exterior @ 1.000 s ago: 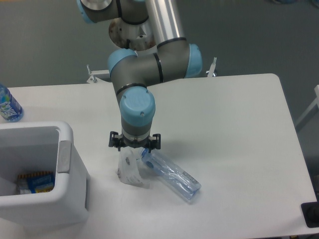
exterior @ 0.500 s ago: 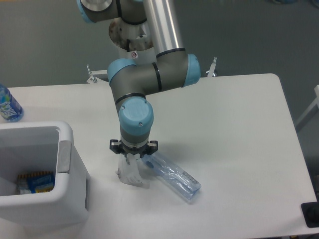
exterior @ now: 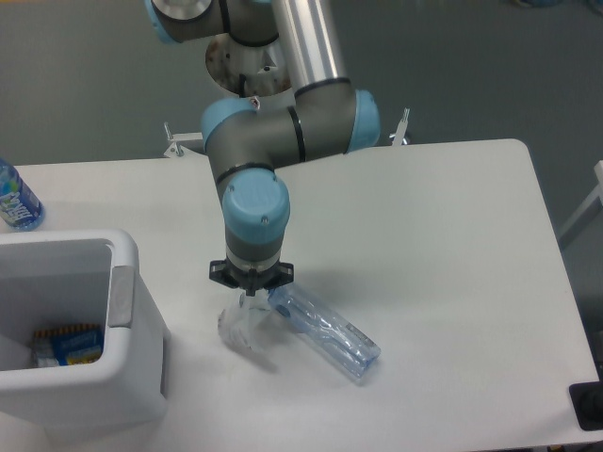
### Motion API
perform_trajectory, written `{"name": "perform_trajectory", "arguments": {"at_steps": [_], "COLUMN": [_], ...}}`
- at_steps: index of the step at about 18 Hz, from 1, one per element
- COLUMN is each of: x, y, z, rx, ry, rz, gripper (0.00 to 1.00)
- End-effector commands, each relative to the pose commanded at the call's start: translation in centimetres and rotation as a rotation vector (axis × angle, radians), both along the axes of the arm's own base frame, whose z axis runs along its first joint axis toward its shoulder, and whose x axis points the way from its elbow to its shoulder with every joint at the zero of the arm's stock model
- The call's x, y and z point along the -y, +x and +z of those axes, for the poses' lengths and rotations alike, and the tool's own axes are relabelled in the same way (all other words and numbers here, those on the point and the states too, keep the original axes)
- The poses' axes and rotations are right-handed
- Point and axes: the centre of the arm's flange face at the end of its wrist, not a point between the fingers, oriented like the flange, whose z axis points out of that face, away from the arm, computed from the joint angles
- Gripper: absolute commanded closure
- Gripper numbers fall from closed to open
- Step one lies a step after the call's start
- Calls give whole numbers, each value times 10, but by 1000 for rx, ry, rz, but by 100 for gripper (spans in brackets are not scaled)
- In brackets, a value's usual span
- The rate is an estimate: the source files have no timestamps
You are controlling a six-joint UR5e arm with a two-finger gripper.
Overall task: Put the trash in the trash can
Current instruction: 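Lower the gripper onto the plastic bag and close on it, then lift the bag and carry it over the white trash bin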
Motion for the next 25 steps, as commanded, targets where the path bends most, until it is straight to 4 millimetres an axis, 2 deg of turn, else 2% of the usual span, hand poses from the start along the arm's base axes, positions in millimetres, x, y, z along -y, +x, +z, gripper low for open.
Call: {"name": "perform_trajectory", "arguments": {"at_steps": [5, 8, 10, 12, 14, 16, 17, 18, 21, 25], "x": [-2, 7, 18, 21, 19, 27, 29, 24, 0, -27], "y": [-48, -75, -82, -87, -83, -65, -60, -53, -12, 38], "z": [97, 156, 199, 226, 241, 266, 269, 269, 271, 260], "rx": [-10, 5, 21, 50, 70, 53, 52, 60, 103, 146], "ry": [233, 367, 463, 531, 561, 587, 592, 594, 602, 579], "rz": [100, 206, 251, 285, 312, 307, 303, 289, 217, 143], "gripper": [100, 100, 100, 100, 100, 100, 100, 100, 100, 100]}}
